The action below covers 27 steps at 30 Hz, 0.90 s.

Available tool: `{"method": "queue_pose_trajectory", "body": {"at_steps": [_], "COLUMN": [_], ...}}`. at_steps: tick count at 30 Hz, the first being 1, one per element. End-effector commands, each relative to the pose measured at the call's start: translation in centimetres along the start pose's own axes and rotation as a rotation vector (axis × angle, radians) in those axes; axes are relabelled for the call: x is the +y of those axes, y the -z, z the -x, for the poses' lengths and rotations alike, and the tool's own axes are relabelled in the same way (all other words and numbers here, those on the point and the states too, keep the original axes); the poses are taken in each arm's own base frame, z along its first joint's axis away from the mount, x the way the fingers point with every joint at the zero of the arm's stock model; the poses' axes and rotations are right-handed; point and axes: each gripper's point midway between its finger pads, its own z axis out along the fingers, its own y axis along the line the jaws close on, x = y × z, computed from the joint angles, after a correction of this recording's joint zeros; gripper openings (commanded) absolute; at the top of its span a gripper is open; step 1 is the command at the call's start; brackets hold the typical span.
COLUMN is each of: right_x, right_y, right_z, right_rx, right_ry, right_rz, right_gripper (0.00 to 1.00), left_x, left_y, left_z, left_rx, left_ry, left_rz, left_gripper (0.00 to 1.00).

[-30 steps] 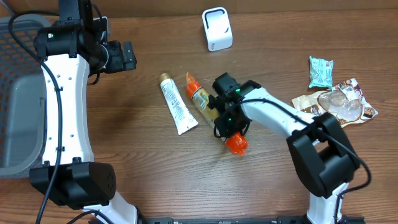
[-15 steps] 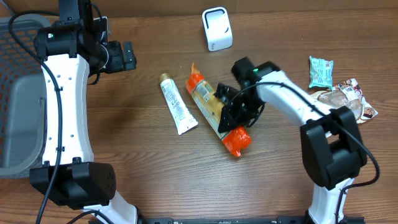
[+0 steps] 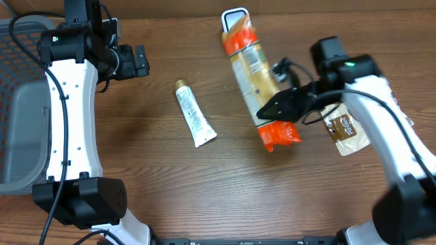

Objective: Scan the item barcode
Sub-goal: 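Lift the spaghetti pack with the right gripper toward the scanner, then hold the spaghetti pack upright in front of the white scanner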

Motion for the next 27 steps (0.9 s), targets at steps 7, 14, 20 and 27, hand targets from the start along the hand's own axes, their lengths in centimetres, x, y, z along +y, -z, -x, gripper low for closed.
{"method": "queue_pose_trajectory", "body": {"at_steps": [7, 14, 20, 27], "right_x": [7.6, 5.7, -0.7, -7.1], "right_y": [5.4, 5.4, 6.0, 8.1], "right_z": [1.9, 3.0, 6.0, 8.9], "right_rx": [-0.194, -0.212, -0.305, -0.384], "right_ry": [0.229, 0.145, 0.004, 0.027], "right_rz": [0.098, -0.012, -0.470, -1.104], "right_gripper": [0.04, 0.04, 0.03, 0.03], "left_x": [-0.3, -0.3, -0.3, -0.3], "left_y": [0.4, 0.4, 0.4, 0.4], "left_z": [0.3, 0.3, 0.3, 0.3], "left_rx": [-0.016, -0.015, -0.015, -0.016], "left_ry": [-0.023, -0.023, -0.023, -0.023], "left_rz": [-0.004, -0.004, -0.004, -0.004], "left_gripper": [1.00, 0.99, 1.00, 0.99]}}
